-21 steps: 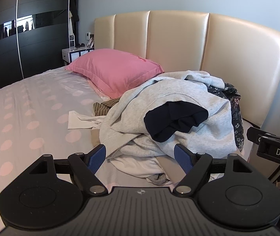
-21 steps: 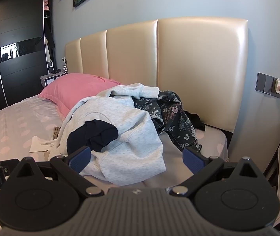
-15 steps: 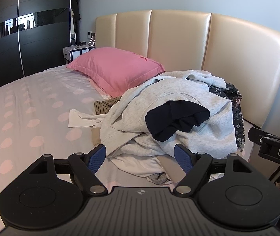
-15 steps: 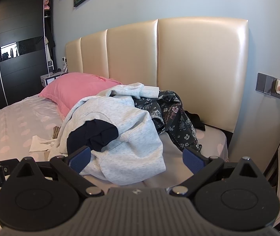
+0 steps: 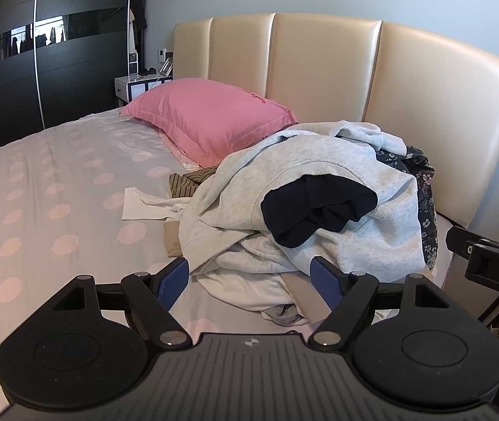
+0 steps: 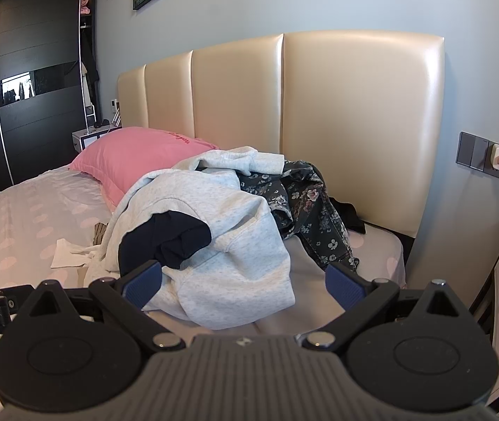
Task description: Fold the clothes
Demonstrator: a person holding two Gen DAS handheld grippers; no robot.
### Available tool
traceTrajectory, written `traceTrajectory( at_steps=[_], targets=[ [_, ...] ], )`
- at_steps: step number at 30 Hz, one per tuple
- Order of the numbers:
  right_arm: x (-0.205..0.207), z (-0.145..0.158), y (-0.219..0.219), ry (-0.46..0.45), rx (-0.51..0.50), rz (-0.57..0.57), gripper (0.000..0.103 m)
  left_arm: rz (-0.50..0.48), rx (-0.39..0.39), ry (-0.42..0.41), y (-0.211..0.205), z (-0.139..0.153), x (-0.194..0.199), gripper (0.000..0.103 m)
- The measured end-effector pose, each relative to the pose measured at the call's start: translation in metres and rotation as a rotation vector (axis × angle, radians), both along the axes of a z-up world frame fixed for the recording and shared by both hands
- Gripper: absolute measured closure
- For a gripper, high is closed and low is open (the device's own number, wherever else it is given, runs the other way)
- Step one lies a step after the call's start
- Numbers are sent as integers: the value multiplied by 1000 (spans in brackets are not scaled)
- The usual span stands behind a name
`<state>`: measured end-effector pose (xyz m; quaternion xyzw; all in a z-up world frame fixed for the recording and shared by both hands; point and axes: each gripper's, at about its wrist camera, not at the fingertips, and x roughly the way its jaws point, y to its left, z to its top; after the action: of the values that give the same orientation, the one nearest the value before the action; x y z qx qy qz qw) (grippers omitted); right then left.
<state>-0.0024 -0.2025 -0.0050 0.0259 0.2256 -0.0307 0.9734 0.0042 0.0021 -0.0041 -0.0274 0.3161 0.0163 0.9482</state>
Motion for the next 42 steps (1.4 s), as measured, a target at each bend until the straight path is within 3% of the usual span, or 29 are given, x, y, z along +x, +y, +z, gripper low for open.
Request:
traceTrajectory(
  at_steps=[8, 12, 18, 26, 32, 39, 40, 41, 42],
  targets=[
    [0, 0, 2, 6, -11, -1, 3, -2, -9, 2, 4, -1, -2, 27],
    [9, -1, 6, 61, -28, 65, 3, 5, 10, 22, 8, 0, 0, 27],
    [27, 2, 12, 59, -55, 163, 4, 30, 40, 52, 22, -3, 4, 27],
    [88, 5, 17, 60, -242, 234, 4, 92, 11, 79, 55, -14, 13, 27],
    [151, -17, 10, 106, -421, 246, 4, 129, 1, 122, 79, -33, 18, 27],
    [202, -45, -14, 197, -454, 253, 4, 174, 20, 171, 104, -53, 15, 27],
    [207, -48, -17, 202, -442, 256, 6, 178, 20, 177, 107, -55, 14, 27],
    [210, -49, -19, 209, -427, 258, 13, 181, 19, 182, 109, -57, 13, 27],
    [213, -50, -19, 215, -408, 264, 29, 185, 17, 187, 111, -60, 12, 27]
  ],
)
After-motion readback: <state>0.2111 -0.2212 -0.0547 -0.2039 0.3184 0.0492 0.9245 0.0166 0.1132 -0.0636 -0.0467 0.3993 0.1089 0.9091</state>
